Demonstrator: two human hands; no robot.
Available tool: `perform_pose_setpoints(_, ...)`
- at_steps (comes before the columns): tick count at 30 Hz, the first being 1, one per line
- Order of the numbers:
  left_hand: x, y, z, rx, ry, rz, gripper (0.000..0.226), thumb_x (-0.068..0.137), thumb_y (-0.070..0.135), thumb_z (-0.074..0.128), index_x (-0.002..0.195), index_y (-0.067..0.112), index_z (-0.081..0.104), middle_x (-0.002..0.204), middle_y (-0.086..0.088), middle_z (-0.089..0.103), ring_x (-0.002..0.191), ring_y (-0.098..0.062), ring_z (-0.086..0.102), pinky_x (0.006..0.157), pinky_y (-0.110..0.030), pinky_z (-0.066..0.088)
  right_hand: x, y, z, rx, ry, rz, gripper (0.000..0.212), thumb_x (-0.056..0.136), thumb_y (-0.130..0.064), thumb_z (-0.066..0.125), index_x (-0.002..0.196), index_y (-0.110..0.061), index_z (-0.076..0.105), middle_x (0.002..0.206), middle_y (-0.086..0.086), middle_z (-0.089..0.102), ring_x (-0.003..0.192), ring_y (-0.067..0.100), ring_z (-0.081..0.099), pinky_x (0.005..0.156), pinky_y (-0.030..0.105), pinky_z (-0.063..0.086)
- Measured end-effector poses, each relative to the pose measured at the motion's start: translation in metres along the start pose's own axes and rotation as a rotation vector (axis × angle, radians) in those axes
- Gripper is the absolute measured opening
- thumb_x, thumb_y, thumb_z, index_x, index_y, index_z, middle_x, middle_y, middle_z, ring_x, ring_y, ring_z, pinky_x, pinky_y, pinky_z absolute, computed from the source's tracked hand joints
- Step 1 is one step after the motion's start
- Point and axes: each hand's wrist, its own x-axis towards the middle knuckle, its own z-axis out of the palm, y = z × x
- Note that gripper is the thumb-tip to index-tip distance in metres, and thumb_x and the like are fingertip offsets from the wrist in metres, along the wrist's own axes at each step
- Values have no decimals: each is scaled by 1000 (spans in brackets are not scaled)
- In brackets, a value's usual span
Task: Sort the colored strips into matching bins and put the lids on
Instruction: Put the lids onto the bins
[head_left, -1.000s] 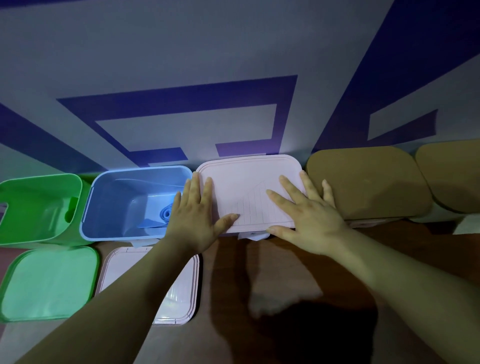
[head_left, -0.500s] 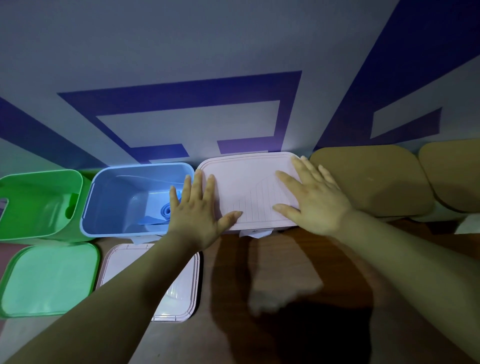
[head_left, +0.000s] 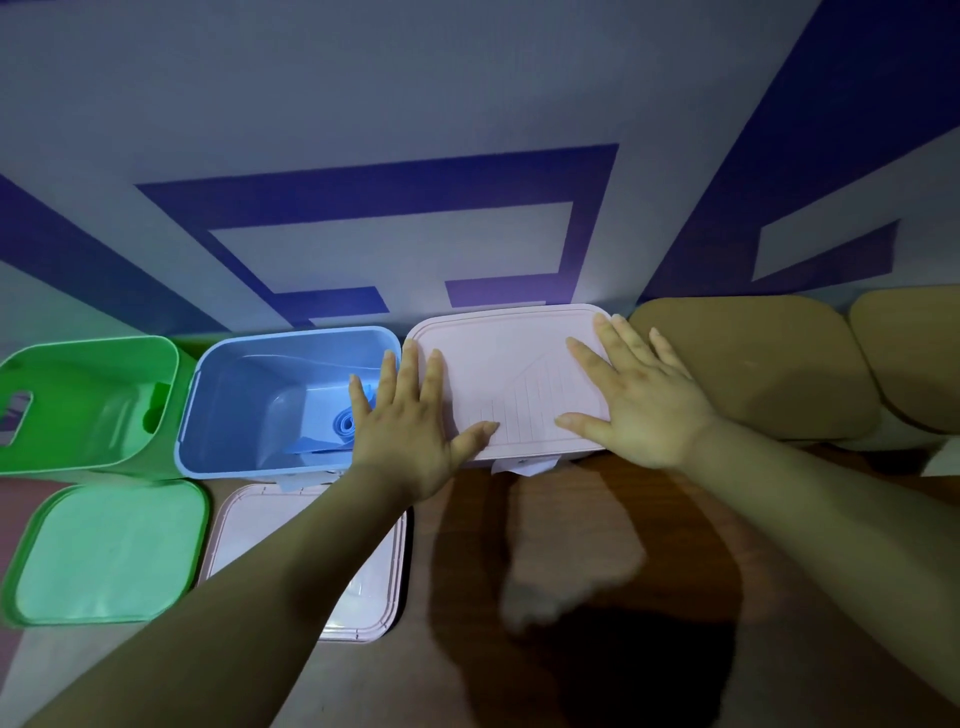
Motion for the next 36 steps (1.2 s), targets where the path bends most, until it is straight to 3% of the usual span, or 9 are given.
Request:
perform_pose_setpoints(7,-1,-3,-6,-23,-28,12,104,77,89,2,157,23,-2,166,-7,-9,153,-30,-8,118,-64,1,-6,-3,-9,38,-18,14,89,82,-83,15,156,-37,-2,165,1,-16,150,18,-22,122,48,-7)
perform_pose_setpoints(10,-24,-7,-14,-72,53,2,94,81,84,3,157,29,-1,166,-6,-4,153,-30,-6,119,-61,2,-18,-18,-19,60,88,43,85,86,-79,24,156,-35,5,166,0,-13,151,20,-17,122,49,-5)
perform_pose_setpoints(14,-99,-34,0,-252,232,-30,80,89,72,25,154,25,25,164,-11,17,150,-34,15,118,-57,16,-63,-74,-10,148,305,-63,70,89,-63,43,150,-29,34,166,3,10,153,24,6,122,45,11)
perform_pose_setpoints(17,-159,-68,34,-258,166,-165,77,89,70,28,150,24,35,158,-13,30,145,-36,27,114,-58,26,-93,-121,14,221,347,-72,57,87,-52,52,137,-25,51,159,6,30,146,28,28,117,46,29)
perform_pose_setpoints(21,-210,-115,78,-221,-75,-335,88,81,80,16,152,31,33,160,-15,27,145,-41,25,114,-59,24,-110,-181,53,305,164,-30,53,84,-47,56,134,-29,52,154,1,36,138,29,39,111,46,36)
perform_pose_setpoints(25,-227,-153,100,-161,-232,-400,88,71,81,3,153,49,10,166,-8,1,151,-39,2,119,-56,9,-102,-233,77,341,-235,11,70,92,-51,51,153,-36,21,164,-4,13,150,26,16,121,43,18)
perform_pose_setpoints(28,-229,-165,111,-148,-295,-334,84,72,85,5,150,55,1,166,-4,-5,151,-40,-7,119,-57,2,-95,-262,91,448,-363,42,77,93,-46,54,156,-34,12,166,-1,10,152,25,5,121,36,10)
perform_pose_setpoints(32,-231,-163,117,-169,-276,-259,79,76,88,15,148,58,0,167,-3,-3,148,-45,-14,118,-58,-6,-98,-278,106,656,-361,159,74,95,-34,55,156,-35,12,165,-11,4,152,16,-6,119,29,7)
perform_pose_setpoints(36,-232,-155,118,-160,-277,-174,74,80,85,23,145,62,-5,167,1,0,144,-55,-14,118,-60,-7,-116,-269,109,828,-178,216,82,85,-14,69,153,-29,27,156,-24,9,145,-1,13,111,14,19)
